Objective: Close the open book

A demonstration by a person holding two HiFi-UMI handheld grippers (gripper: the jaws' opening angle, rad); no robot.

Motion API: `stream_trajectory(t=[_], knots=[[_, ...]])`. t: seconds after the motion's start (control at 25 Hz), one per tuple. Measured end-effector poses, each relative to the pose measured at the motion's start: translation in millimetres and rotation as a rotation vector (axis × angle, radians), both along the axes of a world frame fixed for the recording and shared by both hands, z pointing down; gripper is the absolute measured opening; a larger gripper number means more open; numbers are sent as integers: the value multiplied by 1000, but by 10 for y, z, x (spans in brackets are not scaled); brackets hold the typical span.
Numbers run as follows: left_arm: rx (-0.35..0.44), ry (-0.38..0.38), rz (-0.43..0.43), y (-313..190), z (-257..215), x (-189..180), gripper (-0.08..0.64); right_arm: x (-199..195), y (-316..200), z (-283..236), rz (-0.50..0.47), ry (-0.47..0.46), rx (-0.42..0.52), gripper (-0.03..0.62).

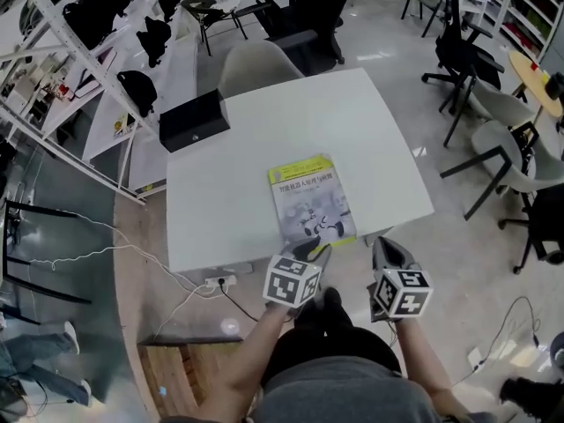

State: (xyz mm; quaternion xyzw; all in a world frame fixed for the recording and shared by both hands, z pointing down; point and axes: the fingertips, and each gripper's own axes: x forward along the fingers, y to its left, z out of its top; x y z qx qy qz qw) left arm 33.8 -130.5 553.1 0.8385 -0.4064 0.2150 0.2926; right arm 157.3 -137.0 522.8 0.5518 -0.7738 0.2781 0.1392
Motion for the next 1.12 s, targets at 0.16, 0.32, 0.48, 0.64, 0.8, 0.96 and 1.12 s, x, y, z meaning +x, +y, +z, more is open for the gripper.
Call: stream_trajectory(t=[0.16,0.32,0.48,0.64,0.8,0.96,1.12], knots=[[43,2,-88,-29,-98,-258,110,-158,-24,-28,-45,-4,10,5],[86,1,-174,-49,-209,-524,101,-323,-53,-86,-89,-8,24,5],[131,1,-251,-58,-318,-766,75,-466,-88,-159,-126,-11,44,4],[177,0,-311,-57,-447,-933,54,-571,-119,-258,-160,-13,66,5],[203,-3,-352,-37,-514,-1051,35,-636,-141,-341,-180,-18,86,5],[218,-2,-377,-25,-559,-1153,17,-673,-165,-393,-190,-16,107,3],[250,-15,-407,-19,-617,-1254,8,-687,-172,-406,-196,-13,119,3]])
